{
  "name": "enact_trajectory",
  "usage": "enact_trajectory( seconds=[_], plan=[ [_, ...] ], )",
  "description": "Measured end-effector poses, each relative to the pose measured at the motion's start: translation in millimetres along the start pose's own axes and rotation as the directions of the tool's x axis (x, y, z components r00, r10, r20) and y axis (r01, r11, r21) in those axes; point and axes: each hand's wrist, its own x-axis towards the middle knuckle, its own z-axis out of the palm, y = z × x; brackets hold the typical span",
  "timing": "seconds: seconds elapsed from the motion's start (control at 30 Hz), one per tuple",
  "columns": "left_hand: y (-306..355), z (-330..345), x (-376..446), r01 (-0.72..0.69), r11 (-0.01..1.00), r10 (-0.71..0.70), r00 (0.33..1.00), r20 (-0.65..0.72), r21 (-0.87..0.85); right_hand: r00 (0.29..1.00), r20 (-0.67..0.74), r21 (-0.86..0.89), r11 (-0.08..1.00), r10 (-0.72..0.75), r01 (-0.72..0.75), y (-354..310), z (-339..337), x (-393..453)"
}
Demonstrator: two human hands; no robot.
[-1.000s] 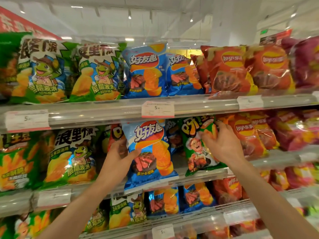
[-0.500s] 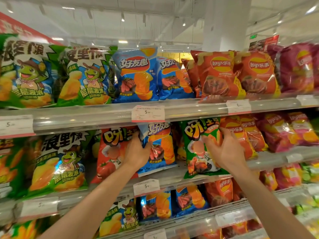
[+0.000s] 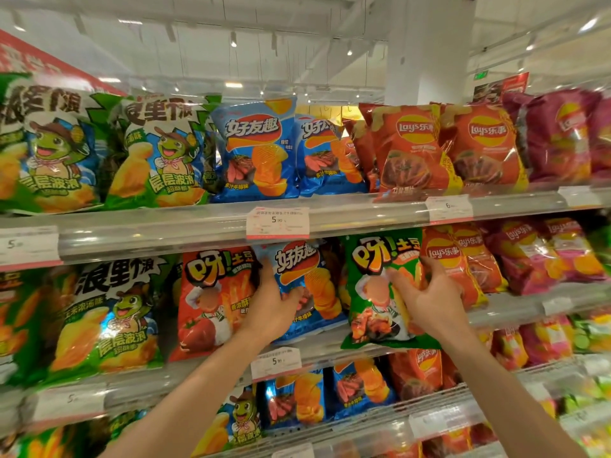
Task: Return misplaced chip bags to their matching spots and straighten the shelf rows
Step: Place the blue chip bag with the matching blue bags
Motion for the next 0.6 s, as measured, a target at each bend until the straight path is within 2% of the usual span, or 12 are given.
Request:
enact_trajectory(
  seconds=[0.1, 0.13, 0.27, 0.33, 0.43, 0.6],
  plan=[
    [3.6, -2.2, -19.7, -0.132, 0.978, 0.143, 0.988, -0.058, 0.163, 0.999, 0.019, 0.074, 0.997, 0.031, -0.033, 0.6, 0.5, -8.5],
    [7.4, -1.3, -27.4, -0.137, 0.973, 0.147, 0.988, -0.044, 0.187, 0.999, 0.029, 0.107, 0.993, 0.041, -0.044, 0.1, 0.9, -12.5],
    [25.7, 8.1, -54.1, -0.042, 0.998, 0.033, 0.982, 0.185, 0.043, 0.995, 0.088, 0.225, 0.972, 0.046, -0.065, -3.3, 7.2, -34.3],
    [30.8, 10.4, -62.1, -0.011, 1.000, 0.015, 0.972, 0.234, -0.019, 0.992, 0.121, 0.253, 0.965, 0.038, -0.067, -8.4, 12.6, -48.1],
    [29.8, 4.8, -72.4, -0.007, 0.999, 0.014, 0.974, 0.226, -0.034, 0.982, 0.188, 0.270, 0.959, 0.035, -0.086, -14.7, 24.6, -67.6],
    [12.8, -28.7, -94.1, 0.028, 0.999, -0.024, 0.990, 0.135, -0.022, 0.969, 0.246, 0.328, 0.941, -0.002, -0.082, -30.4, 49.4, -91.6]
  ],
)
